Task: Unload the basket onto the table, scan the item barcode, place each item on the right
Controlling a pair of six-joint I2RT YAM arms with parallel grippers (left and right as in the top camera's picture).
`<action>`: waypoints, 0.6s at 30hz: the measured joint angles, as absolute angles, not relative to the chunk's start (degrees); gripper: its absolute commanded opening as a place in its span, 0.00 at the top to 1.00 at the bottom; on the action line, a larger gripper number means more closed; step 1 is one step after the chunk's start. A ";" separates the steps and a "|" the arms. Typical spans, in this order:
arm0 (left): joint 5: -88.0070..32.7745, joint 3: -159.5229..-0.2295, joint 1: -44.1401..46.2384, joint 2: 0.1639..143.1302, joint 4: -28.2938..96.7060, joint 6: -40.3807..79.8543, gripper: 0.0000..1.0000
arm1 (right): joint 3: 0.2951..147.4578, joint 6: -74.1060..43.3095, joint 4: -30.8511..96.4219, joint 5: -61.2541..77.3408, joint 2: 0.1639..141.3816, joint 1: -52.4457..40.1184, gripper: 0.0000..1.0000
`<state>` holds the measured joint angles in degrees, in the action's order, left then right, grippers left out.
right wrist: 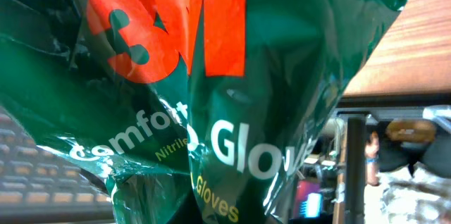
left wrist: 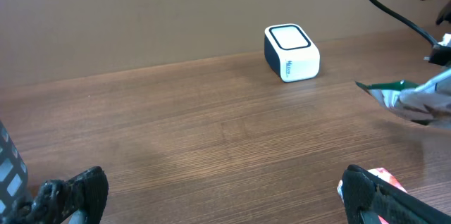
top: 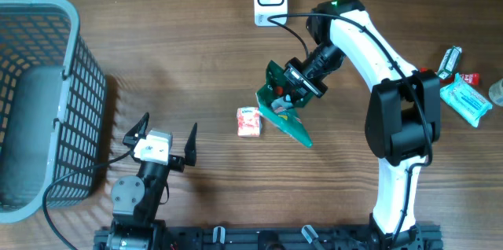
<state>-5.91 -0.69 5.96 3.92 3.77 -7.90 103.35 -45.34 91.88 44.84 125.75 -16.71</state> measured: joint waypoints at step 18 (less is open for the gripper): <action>-5.91 -0.69 5.96 3.92 3.77 -7.90 0.00 | 103.11 -47.24 82.06 -1.32 125.78 -16.91 0.29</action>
